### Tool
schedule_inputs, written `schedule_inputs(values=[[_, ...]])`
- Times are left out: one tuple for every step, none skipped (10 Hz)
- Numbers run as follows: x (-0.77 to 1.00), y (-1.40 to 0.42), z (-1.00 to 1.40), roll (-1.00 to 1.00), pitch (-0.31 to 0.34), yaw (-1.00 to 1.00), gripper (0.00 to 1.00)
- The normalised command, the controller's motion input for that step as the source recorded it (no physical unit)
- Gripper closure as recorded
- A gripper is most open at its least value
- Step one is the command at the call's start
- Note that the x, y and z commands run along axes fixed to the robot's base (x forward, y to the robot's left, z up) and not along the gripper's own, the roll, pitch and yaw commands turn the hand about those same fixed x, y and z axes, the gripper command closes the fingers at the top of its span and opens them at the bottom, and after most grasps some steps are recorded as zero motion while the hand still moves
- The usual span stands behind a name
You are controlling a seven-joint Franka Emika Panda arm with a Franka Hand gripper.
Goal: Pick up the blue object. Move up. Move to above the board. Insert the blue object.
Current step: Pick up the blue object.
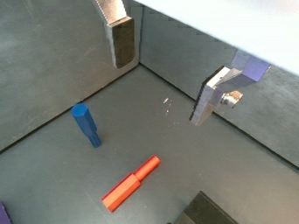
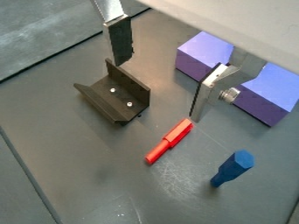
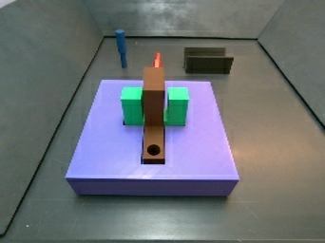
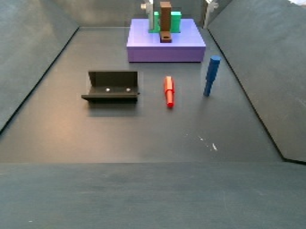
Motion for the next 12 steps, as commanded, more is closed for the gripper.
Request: schedule_inputs(values=[[-0.05,-0.02,0.00,0.00,0.000,0.00,0.00],[-0.02,0.00,-0.01,-0.03,0.011,0.00,0.00],[-0.02,-0.02,0.00,0.00,0.000,0.00,0.00],[-0.05,0.00,-0.04,-0.06,0.020,0.00,0.00],[0.00,-0.02,0.00,0.00,0.000,0.00,0.00],[-0.15,-0.06,-0.03,0.03,-0.044,0.00,0.00],[-0.67,-0.11,-0.03,0.01,-0.190,0.00,0.00],[-0.68,-0.20,0.01,0.05,-0.171,-0.08,0.00],[-0.81,-0.23,0.00,0.10,-0.174,-0.16,0.00],[-0.77,-0.23,0.00,0.07,-0.126,-0.25,0.00],[-0.89,-0.26,-0.21,0.00,-0.184,-0.01,0.00],[-0.39,-0.45,-0.43,0.00,-0.093,-0.07,0.00]])
